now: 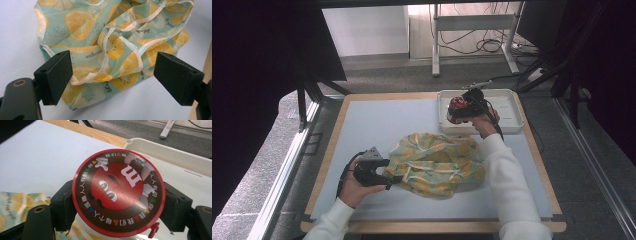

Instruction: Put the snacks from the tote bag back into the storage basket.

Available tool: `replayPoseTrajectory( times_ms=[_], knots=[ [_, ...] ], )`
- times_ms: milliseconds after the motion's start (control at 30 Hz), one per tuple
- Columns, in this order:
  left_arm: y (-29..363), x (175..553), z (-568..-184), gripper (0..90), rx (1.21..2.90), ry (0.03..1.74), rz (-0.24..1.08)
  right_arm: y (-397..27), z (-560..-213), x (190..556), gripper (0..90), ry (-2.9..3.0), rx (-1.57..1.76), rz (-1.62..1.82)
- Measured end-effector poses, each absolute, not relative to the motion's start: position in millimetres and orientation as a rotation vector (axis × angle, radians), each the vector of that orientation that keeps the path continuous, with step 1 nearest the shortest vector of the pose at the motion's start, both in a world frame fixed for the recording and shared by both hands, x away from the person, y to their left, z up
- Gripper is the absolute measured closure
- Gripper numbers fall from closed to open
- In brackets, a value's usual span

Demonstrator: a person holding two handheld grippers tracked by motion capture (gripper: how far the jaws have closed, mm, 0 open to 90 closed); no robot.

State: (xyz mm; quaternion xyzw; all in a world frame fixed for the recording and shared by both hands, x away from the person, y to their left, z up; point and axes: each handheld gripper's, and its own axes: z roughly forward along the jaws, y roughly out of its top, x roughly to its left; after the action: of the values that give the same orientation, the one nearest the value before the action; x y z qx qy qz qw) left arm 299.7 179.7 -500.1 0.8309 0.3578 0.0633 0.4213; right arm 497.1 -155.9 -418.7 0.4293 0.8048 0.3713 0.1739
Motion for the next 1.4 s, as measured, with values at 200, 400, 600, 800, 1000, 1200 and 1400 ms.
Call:
replayPoseTrajectory(
  times_ms=[200, 400, 600, 800, 1000, 1200, 1400],
  knots=[
    [179.8, 299.9, -500.2, 15.6, 2.085, 0.896, 0.16, -155.7, -424.1, 504.4, 25.6, 2.275, 1.228, 1.028],
    [180.0, 300.1, -500.2, 15.8, 2.081, 0.901, 0.156, -153.3, -432.9, 511.7, 25.6, 2.286, 1.227, 1.009],
    [179.4, 299.8, -500.3, 15.9, 2.085, 0.899, 0.157, -149.5, -444.6, 519.2, 25.6, 2.308, 1.23, 0.973],
    [179.3, 300.0, -500.5, 15.9, 2.086, 0.898, 0.156, -145.9, -456.4, 525.8, 25.6, 2.326, 1.244, 0.946],
    [179.3, 300.3, -501.2, 16.2, 2.086, 0.903, 0.15, -144.0, -462.7, 529.3, 25.6, 2.336, 1.253, 0.937],
    [179.3, 300.7, -501.7, 16.3, 2.088, 0.915, 0.152, -141.3, -469.5, 531.7, 25.5, 2.358, 1.246, 0.926],
    [181.2, 301.8, -502.3, 16.9, 2.085, 0.933, 0.148, -140.7, -477.0, 534.9, 25.5, 2.376, 1.251, 0.896]
  ],
)
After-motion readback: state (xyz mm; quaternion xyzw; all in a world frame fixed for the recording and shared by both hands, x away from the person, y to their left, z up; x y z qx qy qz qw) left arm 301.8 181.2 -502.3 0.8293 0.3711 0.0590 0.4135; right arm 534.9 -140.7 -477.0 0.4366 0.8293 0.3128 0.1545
